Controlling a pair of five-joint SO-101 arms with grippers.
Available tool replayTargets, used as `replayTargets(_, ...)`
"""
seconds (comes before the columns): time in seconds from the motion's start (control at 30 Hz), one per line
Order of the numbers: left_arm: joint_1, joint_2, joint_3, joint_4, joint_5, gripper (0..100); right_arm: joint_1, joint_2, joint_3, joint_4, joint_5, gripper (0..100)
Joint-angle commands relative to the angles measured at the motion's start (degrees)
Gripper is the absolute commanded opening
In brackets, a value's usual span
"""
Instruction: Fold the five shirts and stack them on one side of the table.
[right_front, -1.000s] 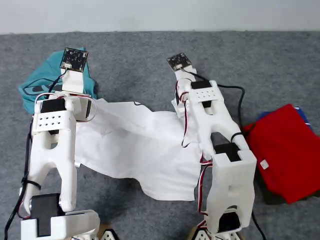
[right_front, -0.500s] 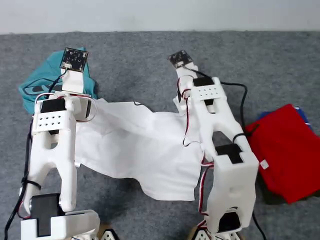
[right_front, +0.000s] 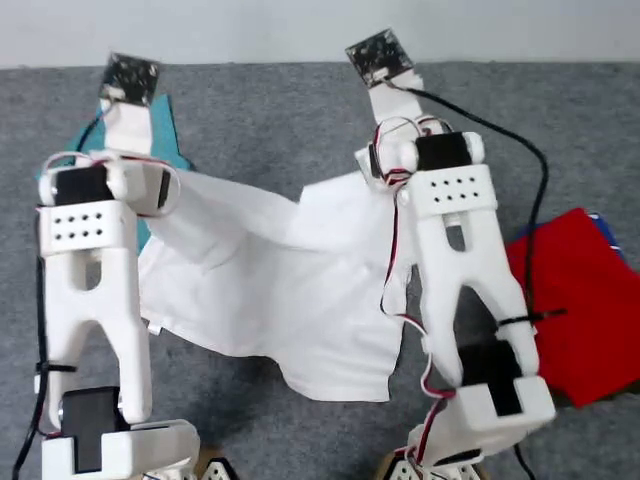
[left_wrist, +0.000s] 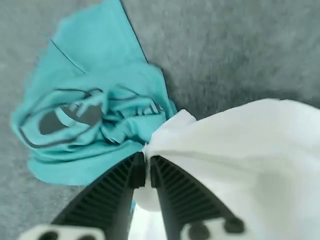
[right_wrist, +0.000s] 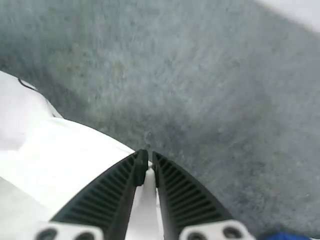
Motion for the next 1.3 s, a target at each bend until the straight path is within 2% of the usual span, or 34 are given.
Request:
replayTargets(0.0, -0.1, -0.8, -10.3, 5.2, 0.6, 1, 0.7, -6.9, -2.9, 0.0, 0.7, 1.0)
replayTargets(0.27, -0.1, -0.8, -32.2, 17.1, 0.7, 1, 0.7, -14.5, -9.9, 0.6, 0.4, 1.0)
replayTargets(0.47, -0.1, -0.8, -41.7, 23.9, 0.7, 1, 0.6, -17.5, -16.4, 3.6, 0.4, 1.0)
replayTargets(1.0, -0.1, -2.5, -42.3, 26.9, 0.7, 1, 0.6, -18.4, -45.4, 23.9, 0.4, 1.0)
replayTargets(1.27, 7.0, -14.8, -42.1, 26.9, 0.7, 1, 0.7, -18.4, -60.5, 30.2, 0.4, 1.0)
